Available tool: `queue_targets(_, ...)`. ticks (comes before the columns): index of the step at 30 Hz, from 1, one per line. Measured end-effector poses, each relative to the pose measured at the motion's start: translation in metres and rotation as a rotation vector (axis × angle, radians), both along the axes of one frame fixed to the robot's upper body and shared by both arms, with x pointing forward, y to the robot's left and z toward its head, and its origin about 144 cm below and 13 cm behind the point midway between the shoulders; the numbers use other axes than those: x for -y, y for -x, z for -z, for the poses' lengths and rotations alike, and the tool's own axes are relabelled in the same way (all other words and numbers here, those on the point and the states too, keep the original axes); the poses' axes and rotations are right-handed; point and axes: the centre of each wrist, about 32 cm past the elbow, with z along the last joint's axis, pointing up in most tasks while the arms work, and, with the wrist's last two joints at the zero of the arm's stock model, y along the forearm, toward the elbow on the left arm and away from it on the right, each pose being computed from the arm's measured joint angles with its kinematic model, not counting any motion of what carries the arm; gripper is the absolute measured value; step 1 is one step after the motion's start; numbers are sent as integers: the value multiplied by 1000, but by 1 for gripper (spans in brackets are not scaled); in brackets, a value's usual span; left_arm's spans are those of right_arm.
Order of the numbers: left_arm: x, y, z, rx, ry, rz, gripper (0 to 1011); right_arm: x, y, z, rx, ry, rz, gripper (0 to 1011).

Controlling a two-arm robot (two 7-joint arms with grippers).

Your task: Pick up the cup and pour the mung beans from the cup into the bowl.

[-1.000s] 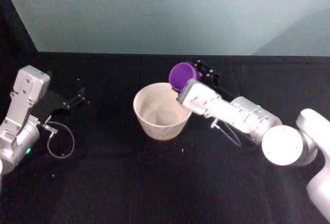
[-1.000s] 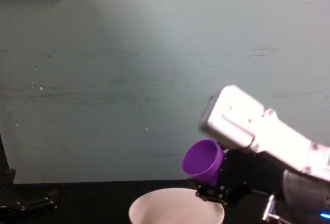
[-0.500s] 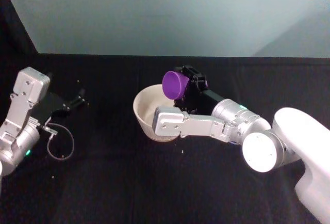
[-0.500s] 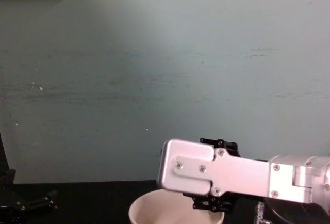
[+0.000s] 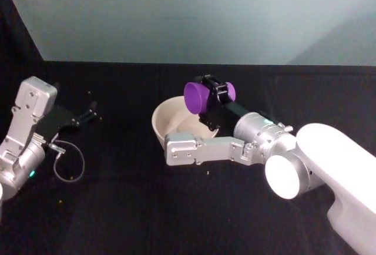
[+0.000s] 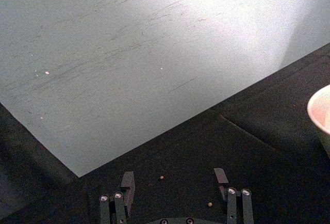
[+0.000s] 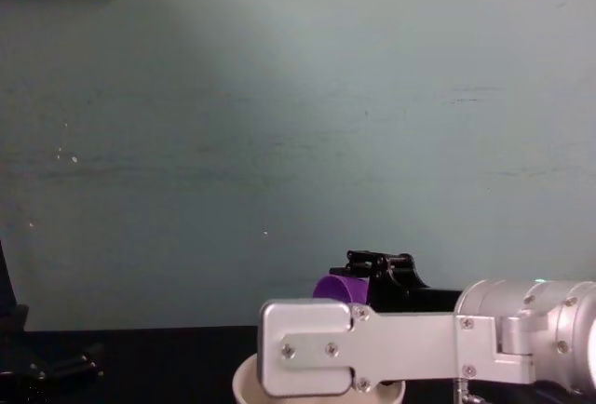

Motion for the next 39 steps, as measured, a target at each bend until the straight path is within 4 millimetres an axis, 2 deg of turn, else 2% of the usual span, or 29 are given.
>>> queue_targets(17,0,0,0,0,0,0,1000,-13,1,1,73,162,-1,735)
queue_targets(39,0,0,0,0,0,0,1000,-17,2,3,97,222,-13,736)
